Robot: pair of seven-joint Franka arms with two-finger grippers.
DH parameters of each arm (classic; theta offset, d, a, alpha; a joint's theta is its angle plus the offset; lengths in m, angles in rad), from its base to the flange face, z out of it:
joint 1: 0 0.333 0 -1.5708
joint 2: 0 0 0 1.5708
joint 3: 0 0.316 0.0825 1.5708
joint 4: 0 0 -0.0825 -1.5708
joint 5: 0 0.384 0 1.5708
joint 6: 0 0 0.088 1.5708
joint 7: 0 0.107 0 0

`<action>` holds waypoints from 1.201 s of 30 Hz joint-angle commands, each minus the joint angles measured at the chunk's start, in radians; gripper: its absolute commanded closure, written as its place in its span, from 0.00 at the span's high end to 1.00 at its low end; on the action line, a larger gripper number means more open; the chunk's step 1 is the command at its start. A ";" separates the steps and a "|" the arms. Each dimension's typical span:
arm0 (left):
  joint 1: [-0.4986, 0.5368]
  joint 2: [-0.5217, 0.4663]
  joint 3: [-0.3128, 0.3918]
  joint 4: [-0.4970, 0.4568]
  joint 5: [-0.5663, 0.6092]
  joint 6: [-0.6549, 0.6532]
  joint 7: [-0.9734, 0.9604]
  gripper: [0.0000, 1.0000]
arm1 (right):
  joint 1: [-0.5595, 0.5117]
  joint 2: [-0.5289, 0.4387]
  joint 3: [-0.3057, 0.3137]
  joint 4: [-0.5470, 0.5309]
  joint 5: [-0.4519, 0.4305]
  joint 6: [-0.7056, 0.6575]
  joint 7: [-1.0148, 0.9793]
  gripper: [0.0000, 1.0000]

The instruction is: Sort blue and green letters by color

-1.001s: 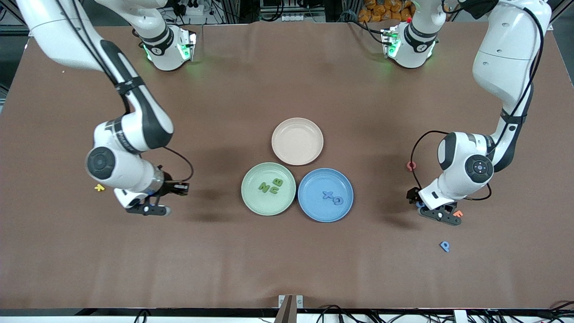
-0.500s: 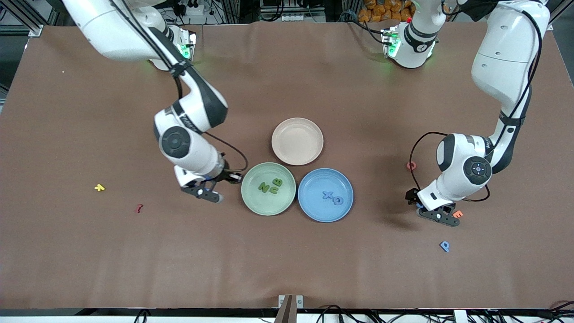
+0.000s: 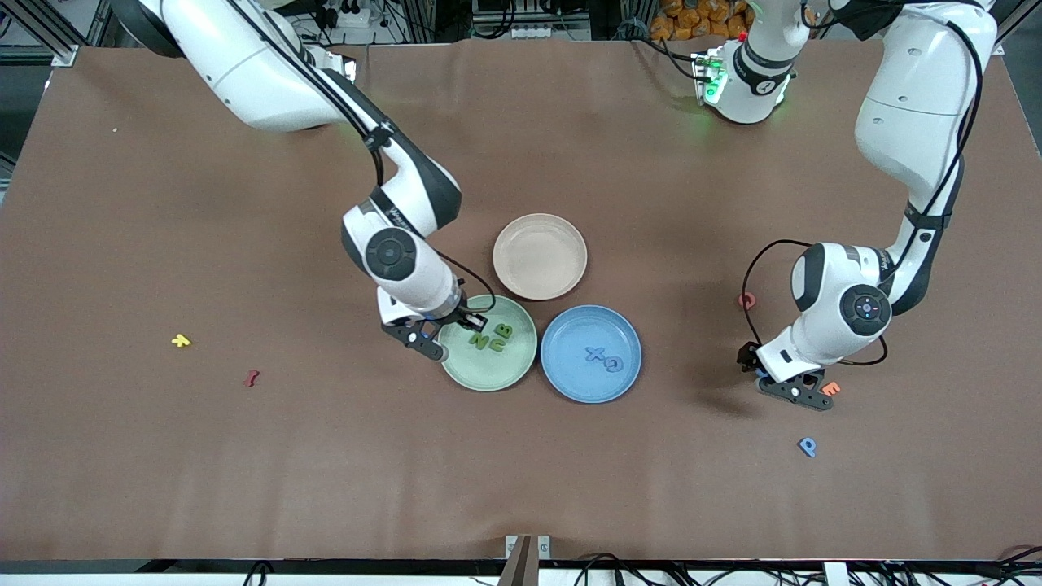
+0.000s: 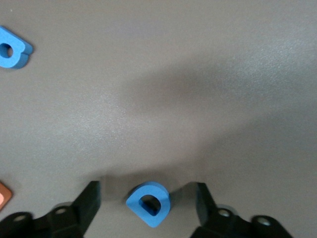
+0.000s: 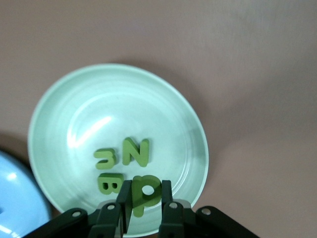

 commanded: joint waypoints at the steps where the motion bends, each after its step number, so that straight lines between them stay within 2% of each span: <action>1: 0.006 0.007 -0.007 0.011 -0.004 -0.014 -0.003 0.61 | 0.022 0.046 -0.007 0.037 -0.042 0.015 0.073 0.10; 3: 0.006 0.008 -0.005 0.013 -0.004 -0.014 -0.003 0.61 | 0.022 0.046 -0.007 0.037 -0.040 0.015 0.072 0.25; 5: 0.006 0.008 -0.007 0.011 -0.004 -0.014 -0.003 0.59 | 0.022 0.048 -0.008 0.037 -0.040 0.015 0.069 0.51; 8: 0.004 0.008 -0.007 0.011 -0.004 -0.014 -0.003 0.57 | 0.022 0.046 -0.008 0.037 -0.038 0.013 0.058 0.75; 10: 0.004 0.008 -0.007 0.011 -0.004 -0.014 -0.005 0.55 | 0.019 0.043 -0.008 0.037 -0.041 0.013 0.055 1.00; 16: 0.004 0.008 -0.005 0.011 -0.004 -0.014 -0.010 0.49 | 0.012 0.028 -0.008 0.047 -0.038 0.009 0.049 1.00; 22: 0.004 0.008 -0.007 0.010 -0.004 -0.012 -0.019 0.33 | -0.001 0.005 -0.008 0.050 -0.037 0.001 0.017 1.00; 28: 0.004 0.008 -0.007 0.010 -0.004 -0.014 -0.019 0.21 | -0.059 -0.109 -0.007 0.004 -0.028 -0.079 -0.103 1.00; 36: -0.008 -0.013 -0.005 0.011 -0.006 -0.014 -0.031 0.17 | -0.128 -0.267 -0.001 -0.046 -0.025 -0.214 -0.227 1.00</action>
